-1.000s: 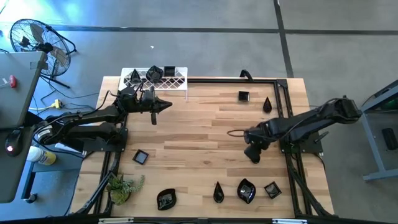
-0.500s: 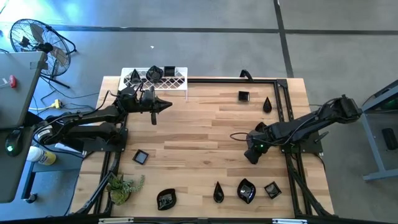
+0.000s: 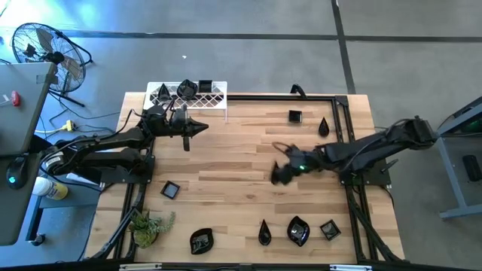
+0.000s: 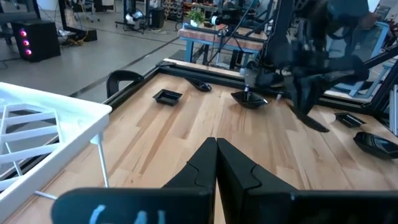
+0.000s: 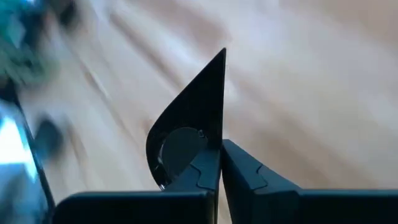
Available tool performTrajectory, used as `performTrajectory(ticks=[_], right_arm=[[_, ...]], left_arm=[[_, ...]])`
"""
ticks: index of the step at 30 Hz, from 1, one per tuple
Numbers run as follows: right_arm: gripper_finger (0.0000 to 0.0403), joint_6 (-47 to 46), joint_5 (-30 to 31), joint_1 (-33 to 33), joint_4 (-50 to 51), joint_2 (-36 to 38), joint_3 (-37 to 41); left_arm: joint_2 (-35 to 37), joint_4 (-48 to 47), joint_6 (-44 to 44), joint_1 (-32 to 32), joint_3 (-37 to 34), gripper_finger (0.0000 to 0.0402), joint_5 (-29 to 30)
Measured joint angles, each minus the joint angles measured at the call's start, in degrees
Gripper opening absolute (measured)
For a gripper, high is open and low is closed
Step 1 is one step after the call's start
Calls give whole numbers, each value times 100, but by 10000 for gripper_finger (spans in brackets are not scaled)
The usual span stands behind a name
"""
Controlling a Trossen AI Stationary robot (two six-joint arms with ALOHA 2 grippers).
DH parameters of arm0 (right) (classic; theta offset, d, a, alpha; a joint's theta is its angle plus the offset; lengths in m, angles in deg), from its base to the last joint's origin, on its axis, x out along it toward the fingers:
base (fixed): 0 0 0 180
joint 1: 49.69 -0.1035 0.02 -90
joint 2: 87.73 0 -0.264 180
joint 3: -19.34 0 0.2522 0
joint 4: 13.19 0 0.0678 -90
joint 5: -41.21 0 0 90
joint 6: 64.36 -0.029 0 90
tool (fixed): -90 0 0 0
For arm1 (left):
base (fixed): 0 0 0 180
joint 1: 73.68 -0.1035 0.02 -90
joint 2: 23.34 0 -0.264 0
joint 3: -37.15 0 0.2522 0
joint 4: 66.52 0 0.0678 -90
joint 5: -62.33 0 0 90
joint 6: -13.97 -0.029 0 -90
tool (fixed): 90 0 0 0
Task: Pick & Place Mini shaped plates
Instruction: Stack the middle drop-shaped plate on top of the drop-shaped plates on the shelf
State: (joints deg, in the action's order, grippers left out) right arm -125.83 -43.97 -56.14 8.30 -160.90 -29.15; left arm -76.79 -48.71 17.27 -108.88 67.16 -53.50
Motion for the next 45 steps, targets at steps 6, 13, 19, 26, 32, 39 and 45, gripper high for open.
performTrajectory(ticks=[6,13,19,26,32,39,45], right_arm=[[4,569,239,620,-1125,-1746,-905],[5,1367,-368,1168,-1202,-3724,-2767],[8,1550,-680,1335,-1183,-4680,-3803],[21,1659,-666,1361,-1184,-4974,-4103],[66,1919,-631,1439,-1151,-4856,-4104],[68,3366,-201,1455,-1305,-3916,-3619],[6,3922,-136,1723,-2575,-3174,-2062]], left_arm=[[0,0,0,0,0,1,0],[0,1,-48,0,0,1,-1],[0,0,-56,0,0,1,-2],[0,-36,-50,0,0,1,-3],[0,-259,-69,0,1,1,3],[0,-1013,212,605,42,1,997],[-149,-1953,900,1771,338,1,2232]])
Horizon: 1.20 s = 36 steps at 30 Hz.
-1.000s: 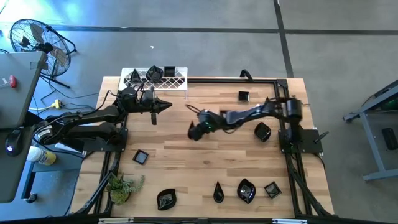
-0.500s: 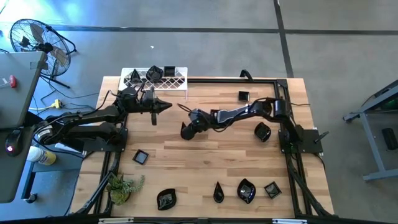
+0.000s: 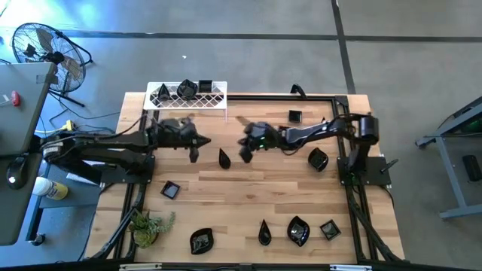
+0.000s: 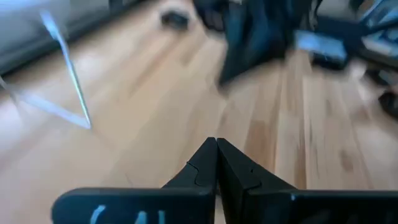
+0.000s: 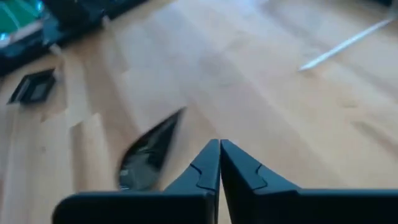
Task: Pick & Place Mini shaped plates
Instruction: Stack the middle drop-shaped plate on top of the drop-shaped plates on the shelf
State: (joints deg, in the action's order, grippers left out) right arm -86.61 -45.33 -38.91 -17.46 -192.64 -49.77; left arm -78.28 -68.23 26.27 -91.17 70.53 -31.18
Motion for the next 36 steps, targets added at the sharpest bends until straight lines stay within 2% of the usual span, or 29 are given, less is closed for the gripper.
performTrajectory(ticks=[4,9,14,18,21,26,28,36], right_arm=[[18,105,111,233,-740,424,919],[9,396,535,432,-1335,931,1763],[4,585,562,508,-1806,1321,2410],[8,617,609,510,-2161,1576,2803],[4,729,608,510,-2383,1799,3000],[4,965,606,510,-2411,2067,3088],[8,991,569,508,-2393,2134,3087],[2,1085,499,495,-2329,2137,3087]], left_arm=[[-231,-758,1079,611,235,1,721],[-937,-1256,2284,1138,581,5,1042],[-1723,-2025,3211,1310,1236,46,1290],[-2320,-2372,3888,1301,1794,86,1136],[-2719,-2458,4210,1303,2101,101,985],[-3274,-2759,4573,1304,2500,98,682],[-3363,-3009,4698,1304,2587,95,675],[-3523,-2874,4990,1304,2635,94,658]])
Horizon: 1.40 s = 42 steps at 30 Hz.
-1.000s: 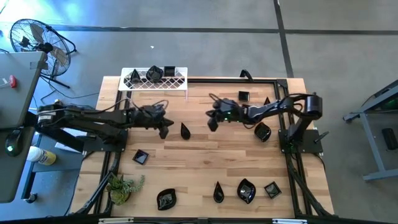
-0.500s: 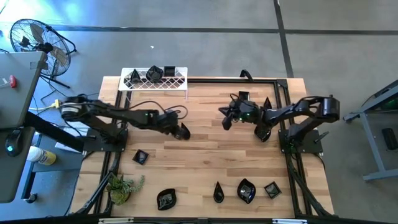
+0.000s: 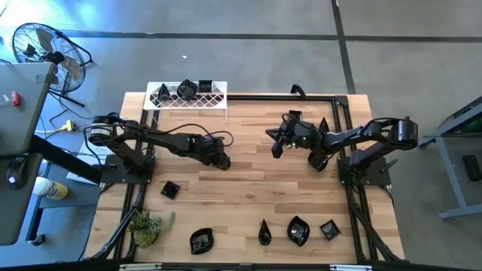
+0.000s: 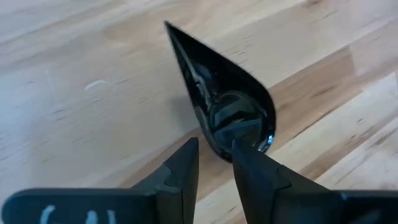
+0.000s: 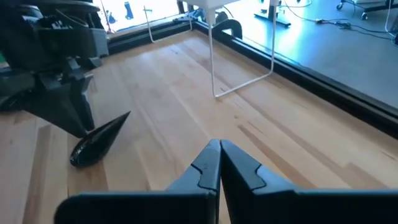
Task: Pick & Place Mini shaped plates
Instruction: Stack the middle drop-shaped plate on top of the drop-shaped plates on the shelf
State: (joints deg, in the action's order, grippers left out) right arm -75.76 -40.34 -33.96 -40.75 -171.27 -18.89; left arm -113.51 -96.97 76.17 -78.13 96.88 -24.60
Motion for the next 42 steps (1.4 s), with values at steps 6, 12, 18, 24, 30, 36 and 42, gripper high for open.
performTrajectory(ticks=[6,12,18,24,30,36,42], right_arm=[[8,119,0,0,7,-3,0],[3,139,0,0,7,-3,0],[6,140,0,0,7,-3,0],[7,136,0,0,7,-3,0],[2,138,-2,0,7,-3,0],[8,138,-3,-2,24,-5,-2],[3,138,-2,-2,46,-7,-2]], left_arm=[[-102,-15,44,-2,-4,78,-108],[-96,26,-72,0,-2,42,-161],[-94,35,-156,-2,-2,20,-27],[-94,376,-40,-2,37,39,-432],[-85,-255,98,5,429,109,-409],[-475,-134,405,44,428,144,-378],[-660,75,411,44,444,138,-419]])
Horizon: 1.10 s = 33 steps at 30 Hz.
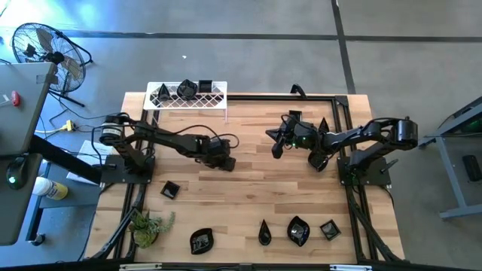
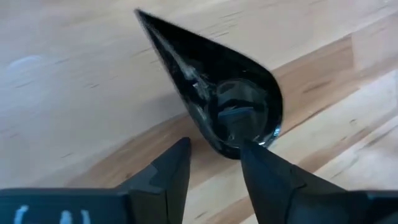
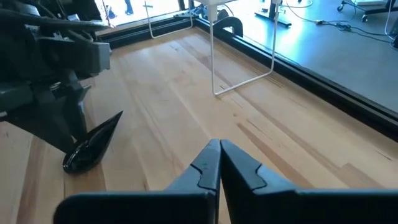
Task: Pick & Place Mini shaped plates
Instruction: Stack the middle drop-shaped plate on top of the drop-shaped plates on the shelf
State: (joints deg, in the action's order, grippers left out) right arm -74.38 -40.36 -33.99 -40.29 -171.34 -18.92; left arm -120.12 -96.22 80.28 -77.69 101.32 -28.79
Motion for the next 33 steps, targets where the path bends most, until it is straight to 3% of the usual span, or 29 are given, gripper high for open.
performTrajectory(ticks=[20,27,33], right_arm=[[3,2,0,0,-7,0,0],[5,2,1,0,-5,0,0],[3,2,9,0,72,0,0]], left_arm=[[88,-288,-236,-11,-9,12,150],[638,-810,-523,-282,-18,2,160],[1536,-1423,-970,-1016,-9,1,43]])
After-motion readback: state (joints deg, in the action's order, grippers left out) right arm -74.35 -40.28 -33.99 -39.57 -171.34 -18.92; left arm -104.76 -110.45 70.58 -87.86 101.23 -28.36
